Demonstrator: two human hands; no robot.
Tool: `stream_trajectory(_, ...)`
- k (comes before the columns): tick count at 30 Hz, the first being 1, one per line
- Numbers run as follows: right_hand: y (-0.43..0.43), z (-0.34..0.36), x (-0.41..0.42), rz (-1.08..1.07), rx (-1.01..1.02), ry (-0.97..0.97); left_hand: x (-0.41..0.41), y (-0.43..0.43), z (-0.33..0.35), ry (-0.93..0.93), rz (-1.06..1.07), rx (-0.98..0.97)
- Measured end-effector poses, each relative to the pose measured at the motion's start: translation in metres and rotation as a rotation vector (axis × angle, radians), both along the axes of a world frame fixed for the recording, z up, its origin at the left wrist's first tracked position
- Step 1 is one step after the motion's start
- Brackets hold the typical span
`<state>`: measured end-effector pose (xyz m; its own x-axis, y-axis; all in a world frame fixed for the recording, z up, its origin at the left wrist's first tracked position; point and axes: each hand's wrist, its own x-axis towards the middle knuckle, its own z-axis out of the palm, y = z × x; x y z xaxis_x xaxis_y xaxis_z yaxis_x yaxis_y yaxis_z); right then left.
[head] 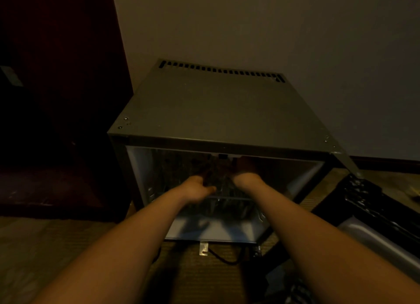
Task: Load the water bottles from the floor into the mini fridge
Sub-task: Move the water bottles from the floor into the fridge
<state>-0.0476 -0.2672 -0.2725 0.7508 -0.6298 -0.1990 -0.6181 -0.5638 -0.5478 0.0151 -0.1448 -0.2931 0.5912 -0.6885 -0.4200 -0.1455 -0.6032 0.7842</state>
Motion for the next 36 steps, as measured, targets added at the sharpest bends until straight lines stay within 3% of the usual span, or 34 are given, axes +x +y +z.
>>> stream_trajectory(5, 0.007, 0.001, -0.016, 0.082, 0.07, 0.106, -0.005, 0.009, 0.008, -0.04, -0.078, -0.037)
stream_trajectory(8, 0.008, 0.006, -0.034, 0.095, 0.105, 0.045, -0.01, 0.017, 0.009, -0.066, -0.136, -0.025)
stream_trajectory(24, 0.046, 0.063, -0.148, 0.239, -0.016, 0.044, -0.098, 0.059, 0.045, -0.358, -0.399, 0.17)
stream_trajectory(29, 0.059, 0.095, -0.204, 0.222, -0.104, -0.009, -0.141, 0.065, 0.074, -0.438, -0.389, 0.085)
stream_trajectory(36, 0.055, 0.143, -0.319, 0.146, -0.209, -0.07, -0.23, 0.054, 0.133, -0.524, -0.554, -0.075)
